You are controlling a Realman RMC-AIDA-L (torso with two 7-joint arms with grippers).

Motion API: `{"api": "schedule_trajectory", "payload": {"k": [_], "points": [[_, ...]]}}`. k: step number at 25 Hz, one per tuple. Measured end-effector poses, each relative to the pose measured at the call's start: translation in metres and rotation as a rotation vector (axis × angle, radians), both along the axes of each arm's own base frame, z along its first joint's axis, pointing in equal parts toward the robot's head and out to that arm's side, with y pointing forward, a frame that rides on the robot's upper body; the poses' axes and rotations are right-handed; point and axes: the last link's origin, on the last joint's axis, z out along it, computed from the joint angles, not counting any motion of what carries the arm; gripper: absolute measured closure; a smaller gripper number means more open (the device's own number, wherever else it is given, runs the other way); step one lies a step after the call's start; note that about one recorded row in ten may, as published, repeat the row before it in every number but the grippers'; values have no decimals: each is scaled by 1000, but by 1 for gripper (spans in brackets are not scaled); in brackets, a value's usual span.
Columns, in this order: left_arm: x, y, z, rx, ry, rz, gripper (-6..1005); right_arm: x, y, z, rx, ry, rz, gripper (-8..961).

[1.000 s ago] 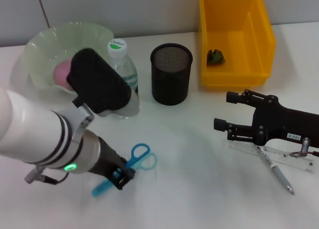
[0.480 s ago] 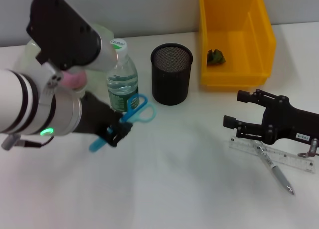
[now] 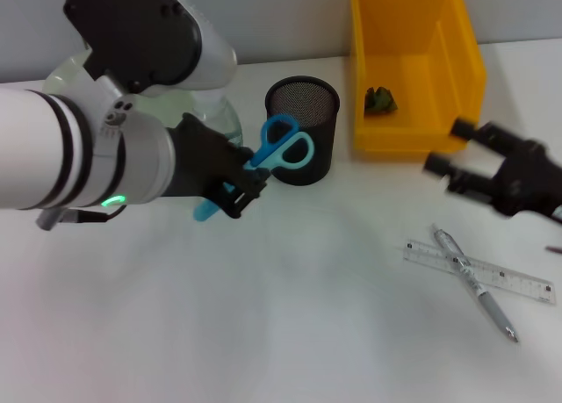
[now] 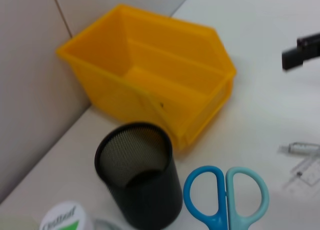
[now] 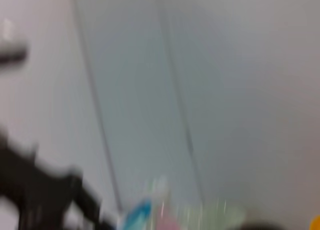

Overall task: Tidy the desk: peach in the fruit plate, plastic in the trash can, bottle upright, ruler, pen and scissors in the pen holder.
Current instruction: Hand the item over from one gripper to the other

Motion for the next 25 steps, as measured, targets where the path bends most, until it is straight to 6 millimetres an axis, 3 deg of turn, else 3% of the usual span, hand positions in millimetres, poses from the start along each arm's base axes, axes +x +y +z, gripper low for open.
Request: {"api": "schedule_trajectory", "payload": {"k": [1,6,11,16,25], "points": [[3,0,-2,4,-10,-19,770,2,-3,8,57,107,-25,111],[4,-1,-4,7,-17,-33,770,4,-13,16,124,247,-48,111],[18,-4,-15,41,-67,-167,770,3,-20,16,122,274,-33,110],[27,0,-13,93,-116,-231,771,11,-25,21,152,279,-64,110],[28,0,-22,187,-205,-321,771,12,-29,20,162,299,-70,111]]}}
